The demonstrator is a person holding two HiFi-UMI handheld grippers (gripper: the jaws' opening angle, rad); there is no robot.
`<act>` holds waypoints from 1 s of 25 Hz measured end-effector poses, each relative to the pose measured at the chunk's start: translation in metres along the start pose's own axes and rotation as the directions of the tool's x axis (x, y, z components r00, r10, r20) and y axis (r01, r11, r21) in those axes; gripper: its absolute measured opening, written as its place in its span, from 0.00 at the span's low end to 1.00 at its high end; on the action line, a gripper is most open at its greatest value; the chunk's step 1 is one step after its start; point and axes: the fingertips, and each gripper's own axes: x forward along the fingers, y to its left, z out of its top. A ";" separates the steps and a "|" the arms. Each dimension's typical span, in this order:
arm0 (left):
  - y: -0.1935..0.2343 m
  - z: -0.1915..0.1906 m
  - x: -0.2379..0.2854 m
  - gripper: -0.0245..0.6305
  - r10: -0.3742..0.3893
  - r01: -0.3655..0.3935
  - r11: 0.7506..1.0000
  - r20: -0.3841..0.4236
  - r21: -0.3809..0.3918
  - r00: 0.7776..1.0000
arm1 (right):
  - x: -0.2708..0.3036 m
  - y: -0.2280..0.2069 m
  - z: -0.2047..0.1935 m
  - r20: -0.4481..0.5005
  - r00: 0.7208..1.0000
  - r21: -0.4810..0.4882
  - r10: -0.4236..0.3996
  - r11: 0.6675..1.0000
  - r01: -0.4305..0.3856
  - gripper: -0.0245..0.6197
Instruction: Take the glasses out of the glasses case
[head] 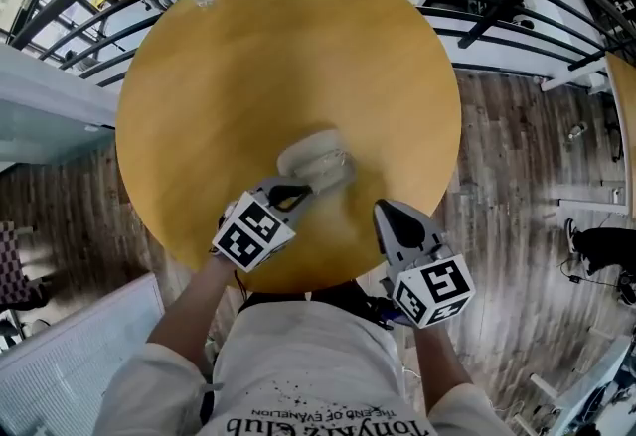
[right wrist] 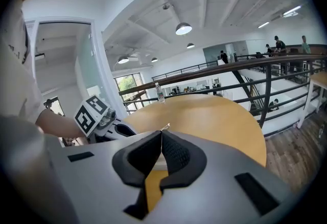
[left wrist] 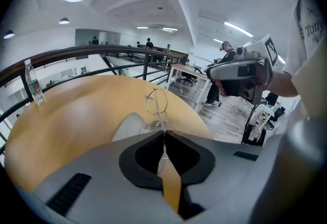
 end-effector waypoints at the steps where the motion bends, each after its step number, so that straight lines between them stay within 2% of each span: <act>1: -0.005 0.003 -0.008 0.09 0.012 -0.011 1.000 0.021 -0.017 1.000 | -0.005 0.001 0.004 0.008 1.000 -0.010 -0.002 1.000 0.002 0.08; 5: -0.025 0.016 -0.038 0.09 0.048 -0.037 0.996 0.133 -0.081 0.990 | -0.021 0.007 0.010 0.031 0.999 -0.035 -0.015 0.999 0.016 0.08; 9: -0.044 0.026 -0.070 0.09 0.093 -0.062 0.989 0.240 -0.136 0.966 | -0.037 0.014 0.008 0.025 1.000 -0.077 -0.016 0.997 0.017 0.08; 15: -0.067 0.037 -0.111 0.09 0.203 -0.167 0.976 0.321 -0.137 0.925 | -0.061 0.014 0.023 0.057 0.997 -0.132 -0.045 0.990 0.052 0.08; 20: -0.090 0.036 -0.129 0.09 0.252 -0.196 0.963 0.370 -0.183 0.894 | -0.076 0.034 0.025 0.093 0.994 -0.069 -0.050 0.996 0.057 0.08; 25: -0.086 0.042 -0.145 0.09 0.318 -0.238 0.944 0.426 -0.230 0.847 | -0.074 0.063 0.017 0.090 0.995 -0.040 -0.036 0.998 0.040 0.08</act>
